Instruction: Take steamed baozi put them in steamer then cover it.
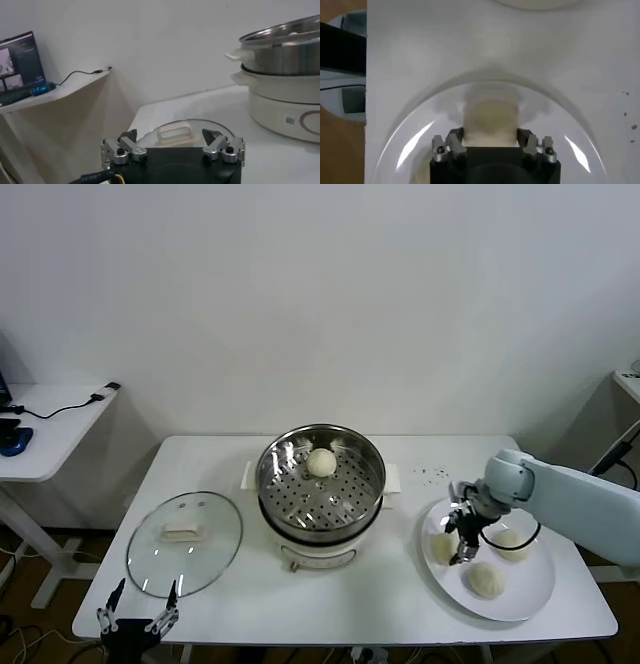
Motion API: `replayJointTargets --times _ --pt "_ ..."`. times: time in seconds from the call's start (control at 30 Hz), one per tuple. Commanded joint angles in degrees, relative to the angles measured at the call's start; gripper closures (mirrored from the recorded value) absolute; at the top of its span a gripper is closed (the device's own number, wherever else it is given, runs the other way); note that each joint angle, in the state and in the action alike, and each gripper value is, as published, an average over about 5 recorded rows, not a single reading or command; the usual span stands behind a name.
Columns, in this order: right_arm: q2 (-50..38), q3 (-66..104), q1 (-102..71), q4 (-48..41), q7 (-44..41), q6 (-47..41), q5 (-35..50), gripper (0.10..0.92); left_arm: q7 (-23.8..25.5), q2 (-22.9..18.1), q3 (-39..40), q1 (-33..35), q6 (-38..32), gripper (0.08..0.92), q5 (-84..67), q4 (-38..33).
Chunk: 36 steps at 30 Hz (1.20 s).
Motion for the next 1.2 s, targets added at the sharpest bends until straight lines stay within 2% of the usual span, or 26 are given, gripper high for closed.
replayJointTargets --times 0.03,0.23,0.47,0.6,0.83,1.2 --pt "0.0 -0.7 1.4 -0.2 -0.3 0.0 0.7 0.419 -0.1 0.2 0.0 0.3 0.0 0.177 -0.2 0.0" --pt "-2.5 -3.5 7.6 1.5 -0.8 0.4 3.5 0.437 -0.1 0.4 0.1 0.4 -0.2 0.177 -0.3 0.0" --pt "-1.1 -17.5 30.2 0.4 -3.3 2.8 12.6 0.437 -0.1 0.7 0.6 0.3 -0.2 0.177 -0.2 -0.3" --pt "5.4 -26.4 42.7 -2.4 -4.6 4.1 20.0 0.433 -0.1 0.9 1.1 0.2 -0.5 0.177 -0.3 -0.2" --pt "19.1 -29.9 50.4 -5.4 -3.9 2.7 32.3 0.431 0.0 1.3 2.1 0.0 -0.9 0.177 -1.1 -0.3" --pt "36.8 -22.2 40.0 -7.3 3.1 -4.3 37.6 0.431 -0.2 1.1 2.1 -0.7 -0.3 0.177 -2.4 -2.3"
